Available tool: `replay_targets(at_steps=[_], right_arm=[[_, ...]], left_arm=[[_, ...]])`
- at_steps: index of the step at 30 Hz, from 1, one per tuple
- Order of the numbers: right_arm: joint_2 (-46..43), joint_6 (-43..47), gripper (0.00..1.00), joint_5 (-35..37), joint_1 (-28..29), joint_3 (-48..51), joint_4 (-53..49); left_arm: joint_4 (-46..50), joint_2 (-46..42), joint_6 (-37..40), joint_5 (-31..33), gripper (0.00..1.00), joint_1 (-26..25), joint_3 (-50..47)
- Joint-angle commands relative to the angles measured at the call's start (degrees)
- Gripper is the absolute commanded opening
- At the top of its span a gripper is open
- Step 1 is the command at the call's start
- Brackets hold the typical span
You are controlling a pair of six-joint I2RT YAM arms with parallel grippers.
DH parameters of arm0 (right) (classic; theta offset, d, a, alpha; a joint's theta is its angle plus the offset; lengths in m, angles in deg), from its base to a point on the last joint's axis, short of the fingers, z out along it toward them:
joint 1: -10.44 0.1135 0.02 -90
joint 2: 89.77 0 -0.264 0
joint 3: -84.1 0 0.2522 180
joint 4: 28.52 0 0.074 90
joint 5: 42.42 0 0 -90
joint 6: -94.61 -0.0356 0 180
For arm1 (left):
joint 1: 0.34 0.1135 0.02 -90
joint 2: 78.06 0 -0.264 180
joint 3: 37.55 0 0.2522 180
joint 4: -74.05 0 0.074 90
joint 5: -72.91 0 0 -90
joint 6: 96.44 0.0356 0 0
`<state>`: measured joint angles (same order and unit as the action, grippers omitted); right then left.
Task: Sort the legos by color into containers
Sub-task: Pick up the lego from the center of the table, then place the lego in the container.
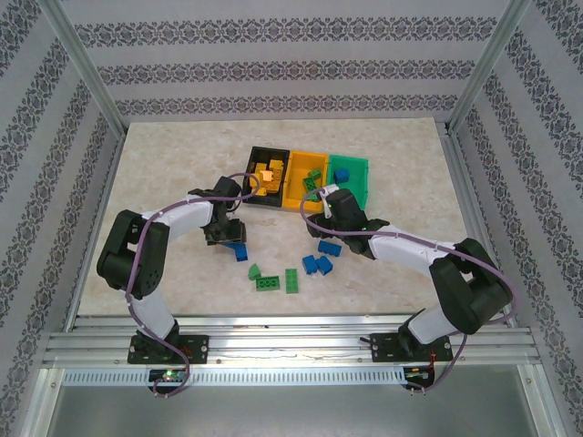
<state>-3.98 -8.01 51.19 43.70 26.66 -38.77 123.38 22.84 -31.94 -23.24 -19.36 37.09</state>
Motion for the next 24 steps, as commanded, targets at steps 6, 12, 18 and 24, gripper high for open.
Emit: replay_targets(at_steps=[6,12,18,24], right_arm=[[-3.7,-2.5,0.64,-1.4,-2.0,3.1,3.4],[-7.7,-9.2,0.64,-6.9,-9.9,7.9,7.1],[-9.2,-15.2,0.65,-13.8,-18.9,11.7,11.3],[-9.7,-18.8,0.65,-17.3,-23.6,14.2,14.6]], left_arm=[[2.8,-3.5,0.8,0.2,0.54,-1.5,3.3],[2.7,-3.9,0.7,-0.7,0.54,-5.1,13.5],[1.1,4.8,2.0,-1.1,0.54,-11.8,28.3],[3.2,19.5,2.9,-2.8,0.54,-16.1,51.0]])
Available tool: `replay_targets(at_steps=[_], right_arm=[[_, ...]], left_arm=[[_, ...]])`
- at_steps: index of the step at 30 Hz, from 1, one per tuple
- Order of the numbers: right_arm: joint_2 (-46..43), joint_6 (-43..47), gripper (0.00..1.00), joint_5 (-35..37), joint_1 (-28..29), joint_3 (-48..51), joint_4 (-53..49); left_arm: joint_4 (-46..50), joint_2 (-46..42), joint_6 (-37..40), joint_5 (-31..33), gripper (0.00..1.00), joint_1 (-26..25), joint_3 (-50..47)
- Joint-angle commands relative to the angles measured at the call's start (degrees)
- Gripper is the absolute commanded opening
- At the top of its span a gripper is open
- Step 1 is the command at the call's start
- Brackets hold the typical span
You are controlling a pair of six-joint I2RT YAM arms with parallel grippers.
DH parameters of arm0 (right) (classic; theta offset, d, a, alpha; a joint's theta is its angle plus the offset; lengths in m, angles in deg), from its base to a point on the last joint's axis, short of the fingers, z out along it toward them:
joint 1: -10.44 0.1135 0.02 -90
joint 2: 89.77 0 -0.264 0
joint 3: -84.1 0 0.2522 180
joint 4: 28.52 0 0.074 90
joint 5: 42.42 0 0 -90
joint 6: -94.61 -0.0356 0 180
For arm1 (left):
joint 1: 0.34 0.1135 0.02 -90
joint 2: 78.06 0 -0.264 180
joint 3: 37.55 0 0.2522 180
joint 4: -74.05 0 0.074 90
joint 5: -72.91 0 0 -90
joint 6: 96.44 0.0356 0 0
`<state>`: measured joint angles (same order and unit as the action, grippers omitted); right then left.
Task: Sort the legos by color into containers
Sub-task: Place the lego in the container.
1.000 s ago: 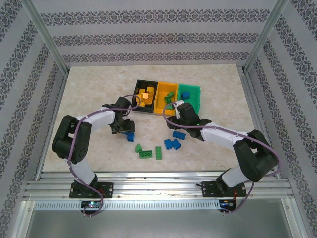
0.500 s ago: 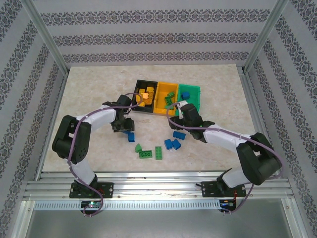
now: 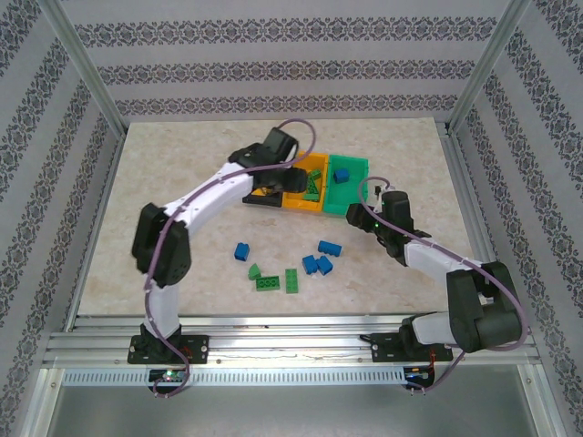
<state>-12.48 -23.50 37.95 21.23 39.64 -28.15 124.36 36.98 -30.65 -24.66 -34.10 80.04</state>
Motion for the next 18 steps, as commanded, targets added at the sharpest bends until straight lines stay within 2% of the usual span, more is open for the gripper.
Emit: replay_targets(at_steps=[1,8,10,13,18], right_arm=[[-1.3,-3.7,0.65,-4.4,-1.4,1.5,4.5],[-1.8,-4.6,0.65,-5.4,-1.9,2.1,5.6],[-2.4,-4.4,0.65,-5.2,-1.9,2.4,5.7],[-2.5,-5.0,0.65,-5.6,-1.8,2.8,6.4],[-0.6,-6.2,0.65,-7.0,-1.1,2.8,8.4]], left_arm=[[3.2,8.0,1.8,-1.8,0.54,-1.9,11.9],[8.3,26.5,1.8,-4.2,0.55,-4.4,39.6],[10.1,30.0,1.4,-4.0,0.58,-4.4,44.8],[11.7,30.7,1.6,-3.2,0.76,-4.4,46.3],[13.3,24.4,4.4,0.0,0.82,-4.8,40.4]])
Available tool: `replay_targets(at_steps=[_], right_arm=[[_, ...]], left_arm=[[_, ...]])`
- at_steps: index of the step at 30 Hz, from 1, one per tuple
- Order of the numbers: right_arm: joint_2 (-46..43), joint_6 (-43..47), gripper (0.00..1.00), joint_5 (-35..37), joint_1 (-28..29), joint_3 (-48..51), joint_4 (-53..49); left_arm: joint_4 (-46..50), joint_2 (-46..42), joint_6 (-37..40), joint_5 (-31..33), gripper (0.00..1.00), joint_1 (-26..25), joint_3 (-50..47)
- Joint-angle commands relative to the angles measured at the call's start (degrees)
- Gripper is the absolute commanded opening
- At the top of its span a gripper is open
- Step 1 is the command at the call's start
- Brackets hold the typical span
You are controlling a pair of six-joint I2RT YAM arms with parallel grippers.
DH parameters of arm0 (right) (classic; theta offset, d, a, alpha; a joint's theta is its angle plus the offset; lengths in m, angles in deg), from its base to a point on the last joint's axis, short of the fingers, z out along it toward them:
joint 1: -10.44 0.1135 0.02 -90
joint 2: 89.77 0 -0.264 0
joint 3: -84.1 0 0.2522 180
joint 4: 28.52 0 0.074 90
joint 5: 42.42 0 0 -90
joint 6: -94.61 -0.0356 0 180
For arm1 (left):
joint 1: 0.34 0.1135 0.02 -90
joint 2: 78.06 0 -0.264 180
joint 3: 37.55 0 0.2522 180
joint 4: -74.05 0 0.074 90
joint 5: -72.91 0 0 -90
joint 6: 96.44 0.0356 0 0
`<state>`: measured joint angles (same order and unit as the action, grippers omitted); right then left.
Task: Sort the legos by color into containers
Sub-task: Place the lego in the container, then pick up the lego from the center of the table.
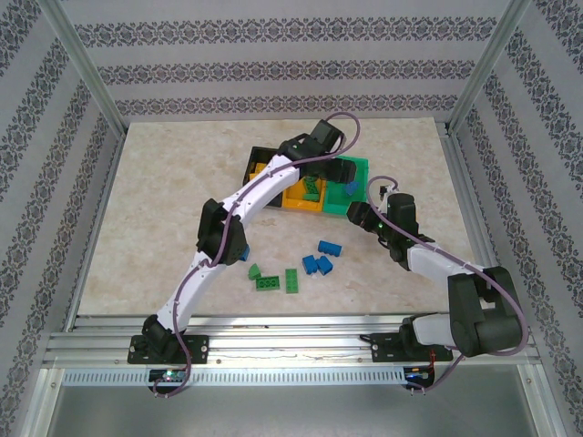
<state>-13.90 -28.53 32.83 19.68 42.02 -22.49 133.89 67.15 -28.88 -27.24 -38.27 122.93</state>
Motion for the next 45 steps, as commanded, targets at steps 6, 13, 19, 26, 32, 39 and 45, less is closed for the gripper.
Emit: replay_targets(at_steps=[6,13,19,26,32,39,45], right_arm=[[1.7,-1.4,0.65,-2.1,1.1,0.3,3.2],[2.3,-0.8,0.65,-1.5,1.6,0.0,3.1],[3.0,-0.5,0.65,-1.3,2.4,-0.3,3.3],[3.5,-0.3,0.65,-0.6,2.6,-0.2,3.4],[3.8,-0.5,0.65,-0.4,2.1,-0.1,3.6],[4.7,-1.0,0.65,-1.4,2.3,-0.2,4.4],[4.5,-0.8,0.65,-1.3,2.3,-0.2,4.2]], left_arm=[[-6.9,-24.3,3.6,7.1,0.82,-0.7,-30.9],[-14.8,-46.9,0.9,13.4,0.82,-0.4,-66.1],[-9.7,-55.8,-2.5,17.3,0.81,-0.1,-81.4],[-8.0,-58.2,-4.8,17.2,0.81,1.1,-89.5],[-7.0,-57.6,-6.5,16.0,0.80,1.1,-91.2],[-13.0,-53.8,-4.6,15.6,0.71,3.5,-96.2],[-13.4,-48.2,-3.3,14.5,0.45,3.8,-92.7]])
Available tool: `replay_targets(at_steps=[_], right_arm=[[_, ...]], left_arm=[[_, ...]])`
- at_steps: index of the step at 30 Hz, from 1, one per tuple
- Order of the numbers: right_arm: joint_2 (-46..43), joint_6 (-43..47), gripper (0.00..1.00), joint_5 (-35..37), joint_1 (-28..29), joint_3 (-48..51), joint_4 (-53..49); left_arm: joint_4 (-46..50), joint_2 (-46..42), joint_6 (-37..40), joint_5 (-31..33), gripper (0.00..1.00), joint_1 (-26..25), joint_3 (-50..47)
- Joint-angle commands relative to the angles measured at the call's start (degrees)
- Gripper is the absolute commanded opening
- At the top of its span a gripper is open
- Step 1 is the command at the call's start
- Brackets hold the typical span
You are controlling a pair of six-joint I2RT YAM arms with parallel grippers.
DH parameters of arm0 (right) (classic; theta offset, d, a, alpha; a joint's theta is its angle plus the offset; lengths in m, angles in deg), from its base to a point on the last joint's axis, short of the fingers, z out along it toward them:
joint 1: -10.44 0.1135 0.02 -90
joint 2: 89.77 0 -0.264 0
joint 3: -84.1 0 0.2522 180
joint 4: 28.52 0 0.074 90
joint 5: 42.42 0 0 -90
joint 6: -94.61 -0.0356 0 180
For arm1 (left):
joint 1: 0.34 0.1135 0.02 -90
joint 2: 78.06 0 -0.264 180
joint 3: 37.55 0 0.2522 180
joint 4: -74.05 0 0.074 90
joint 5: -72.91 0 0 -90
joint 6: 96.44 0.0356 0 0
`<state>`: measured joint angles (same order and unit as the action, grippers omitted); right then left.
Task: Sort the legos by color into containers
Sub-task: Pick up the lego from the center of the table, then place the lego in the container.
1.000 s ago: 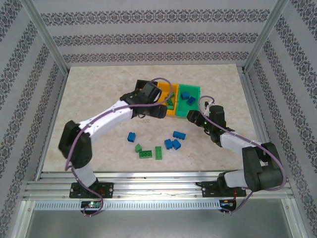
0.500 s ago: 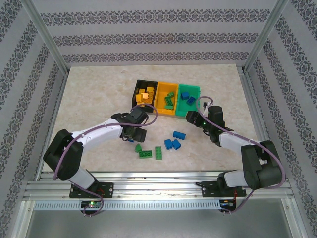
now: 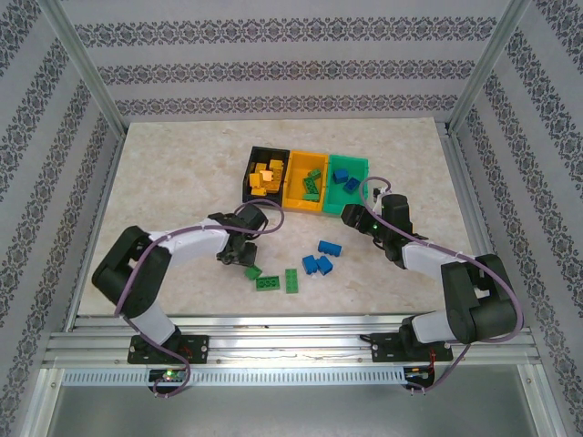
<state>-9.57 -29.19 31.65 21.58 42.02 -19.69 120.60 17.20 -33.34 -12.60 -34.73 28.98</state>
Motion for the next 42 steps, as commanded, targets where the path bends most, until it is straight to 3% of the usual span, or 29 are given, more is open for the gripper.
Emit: replay_targets(at_steps=[1,8,17,26,33,36,40,42], right_arm=[[0.2,-0.2,0.65,-0.2,0.4,-0.2,1.3],[0.0,-0.1,0.65,0.0,0.3,-0.2,1.4],[-2.0,-0.2,0.65,0.8,-1.7,0.6,0.9],[-4.1,-1.5,0.65,0.3,-6.8,2.5,1.4],[-3.7,-2.3,0.65,-0.4,-7.9,2.9,2.4],[-3.7,-2.6,0.65,-0.9,-7.9,3.0,2.7],[-3.6,-2.8,0.65,-1.2,-7.9,3.1,2.9],[-3.8,-2.8,0.65,-1.2,-7.9,3.2,3.0]], left_arm=[[-0.2,1.8,1.4,-0.6,0.44,0.3,1.6],[0.4,-0.3,2.3,-0.6,0.25,0.3,4.9],[-8.8,-0.1,3.9,-7.6,0.26,0.2,14.6],[-6.6,16.3,6.0,-13.6,0.28,-2.1,42.3],[7.3,34.7,9.5,-14.2,0.34,-3.7,71.8],[12.3,40.0,11.5,-12.5,0.42,-4.7,81.8],[16.5,43.1,11.6,-11.7,0.63,-5.1,87.7],[16.8,42.0,12.0,-10.7,0.66,-5.6,86.3]])
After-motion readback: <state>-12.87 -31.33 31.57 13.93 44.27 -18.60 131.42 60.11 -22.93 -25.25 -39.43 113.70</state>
